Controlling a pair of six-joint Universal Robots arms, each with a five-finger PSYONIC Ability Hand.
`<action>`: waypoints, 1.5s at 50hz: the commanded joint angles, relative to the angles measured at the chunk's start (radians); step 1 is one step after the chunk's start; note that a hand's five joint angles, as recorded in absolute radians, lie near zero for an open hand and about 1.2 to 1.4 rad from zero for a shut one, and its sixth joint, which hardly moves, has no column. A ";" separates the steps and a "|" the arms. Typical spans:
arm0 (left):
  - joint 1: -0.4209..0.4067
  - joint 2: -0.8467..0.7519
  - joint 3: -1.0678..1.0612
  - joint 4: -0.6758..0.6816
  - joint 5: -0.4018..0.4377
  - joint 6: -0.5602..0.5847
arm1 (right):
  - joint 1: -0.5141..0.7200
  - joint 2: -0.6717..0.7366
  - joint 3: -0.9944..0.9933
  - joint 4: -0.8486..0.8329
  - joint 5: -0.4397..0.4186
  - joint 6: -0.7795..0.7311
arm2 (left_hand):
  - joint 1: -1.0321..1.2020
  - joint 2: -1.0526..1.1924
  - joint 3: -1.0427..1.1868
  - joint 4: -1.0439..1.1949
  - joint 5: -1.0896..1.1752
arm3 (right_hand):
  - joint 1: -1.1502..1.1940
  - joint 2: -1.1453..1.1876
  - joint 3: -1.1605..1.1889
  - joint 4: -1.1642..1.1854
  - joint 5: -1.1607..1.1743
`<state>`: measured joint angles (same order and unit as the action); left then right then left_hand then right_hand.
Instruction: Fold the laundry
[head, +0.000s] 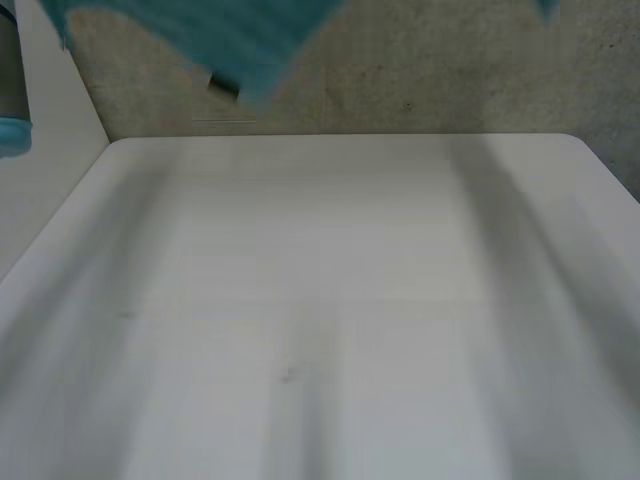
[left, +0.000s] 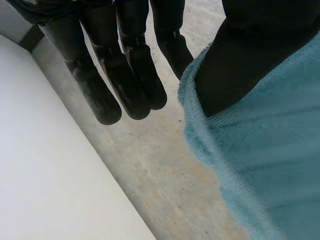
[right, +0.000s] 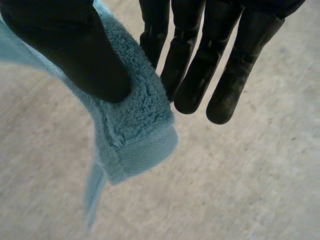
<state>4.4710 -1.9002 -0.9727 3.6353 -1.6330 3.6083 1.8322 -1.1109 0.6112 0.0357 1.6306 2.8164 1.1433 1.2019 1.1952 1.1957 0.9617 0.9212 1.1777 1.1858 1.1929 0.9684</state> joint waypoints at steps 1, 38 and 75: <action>-0.004 0.038 -0.301 -0.038 0.001 -0.013 | 0.009 -0.038 0.347 0.049 -0.073 -0.098 | 0.253 0.194 0.201 0.201 0.260 | 0.475 0.219 0.210 0.203 0.253; -0.067 0.061 -0.831 -0.021 -0.002 -0.076 | -0.013 0.072 0.775 0.199 -0.140 -0.141 | 0.253 0.194 0.201 0.201 0.260 | 0.186 -0.071 -0.079 -0.086 -0.036; -0.062 0.066 -0.850 -0.018 -0.002 -0.077 | -0.261 -0.083 1.130 -0.060 -0.394 -0.007 | 0.253 0.194 0.201 0.201 0.260 | -0.149 -0.406 -0.414 -0.421 -0.371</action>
<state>4.4089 -1.8342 -1.8211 3.6163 -1.6352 3.5314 1.5683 -1.2058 1.7417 0.0216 1.2429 2.7335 1.1433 1.2023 1.1953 1.1990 0.9617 0.6077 0.7068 0.6955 0.6892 0.5219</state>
